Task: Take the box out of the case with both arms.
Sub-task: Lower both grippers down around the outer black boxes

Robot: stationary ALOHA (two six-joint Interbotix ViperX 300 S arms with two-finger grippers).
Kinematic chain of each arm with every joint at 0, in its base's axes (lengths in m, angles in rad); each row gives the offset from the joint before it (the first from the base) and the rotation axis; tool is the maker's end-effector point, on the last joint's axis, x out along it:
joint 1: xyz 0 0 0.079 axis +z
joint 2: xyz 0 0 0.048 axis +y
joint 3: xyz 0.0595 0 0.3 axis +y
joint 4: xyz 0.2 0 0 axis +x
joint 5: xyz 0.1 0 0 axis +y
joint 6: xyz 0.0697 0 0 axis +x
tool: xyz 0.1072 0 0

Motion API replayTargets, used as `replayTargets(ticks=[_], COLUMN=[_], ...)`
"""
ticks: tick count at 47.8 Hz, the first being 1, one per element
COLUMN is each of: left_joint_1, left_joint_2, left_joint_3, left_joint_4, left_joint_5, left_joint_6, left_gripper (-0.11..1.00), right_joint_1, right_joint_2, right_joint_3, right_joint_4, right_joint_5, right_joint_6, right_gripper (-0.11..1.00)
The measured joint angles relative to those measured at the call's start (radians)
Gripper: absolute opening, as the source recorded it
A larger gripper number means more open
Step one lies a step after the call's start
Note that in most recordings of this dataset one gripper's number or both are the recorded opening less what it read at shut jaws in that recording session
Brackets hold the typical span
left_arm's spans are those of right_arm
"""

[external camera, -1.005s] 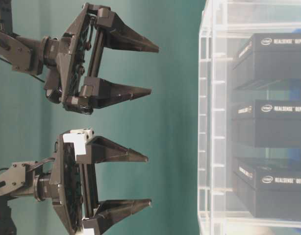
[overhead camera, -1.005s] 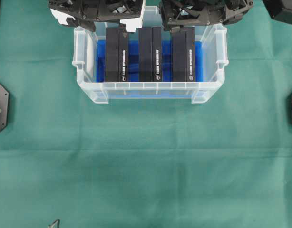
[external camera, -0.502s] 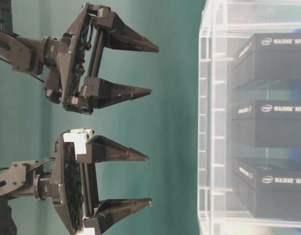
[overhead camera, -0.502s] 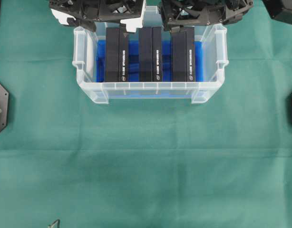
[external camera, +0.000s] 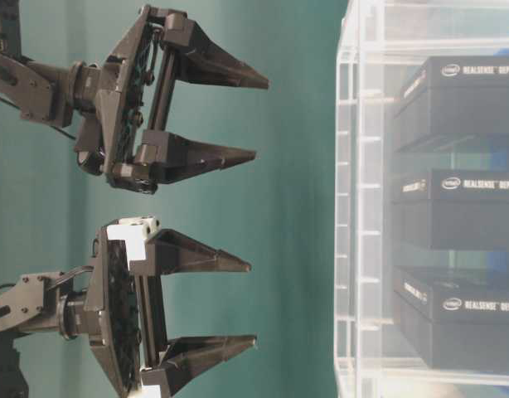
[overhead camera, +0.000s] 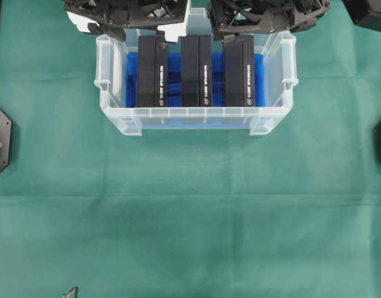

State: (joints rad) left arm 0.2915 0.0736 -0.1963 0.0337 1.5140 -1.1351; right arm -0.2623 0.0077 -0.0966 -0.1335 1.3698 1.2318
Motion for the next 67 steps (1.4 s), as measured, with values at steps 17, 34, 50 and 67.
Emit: replayTargets(ticks=[17,34,50,67], left_joint_1=[0.002,0.0,-0.005,-0.008], left_joint_2=[0.0,0.0,0.0,0.0], left_joint_3=[0.002,0.06,0.175,0.287], left_joint_4=[0.0,0.011,0.011,0.012], left_joint_5=[0.0,-0.054,-0.173,-0.279], left_joint_6=[0.0,-0.008,-0.014,-0.015], left_gripper=[0.91,0.91,0.91,0.91], right_joint_1=[0.002,0.017,0.026,0.026], right_joint_2=[0.0,0.025,0.034,0.035], right_joint_3=[0.0,0.032,0.109,0.213], right_joint_4=[0.0,0.0,0.0,0.0], right_joint_5=[0.0,-0.014,-0.1,-0.193], right_joint_6=[0.0,0.005,0.043,0.063], right_gripper=[0.95,0.95,0.95,0.95])
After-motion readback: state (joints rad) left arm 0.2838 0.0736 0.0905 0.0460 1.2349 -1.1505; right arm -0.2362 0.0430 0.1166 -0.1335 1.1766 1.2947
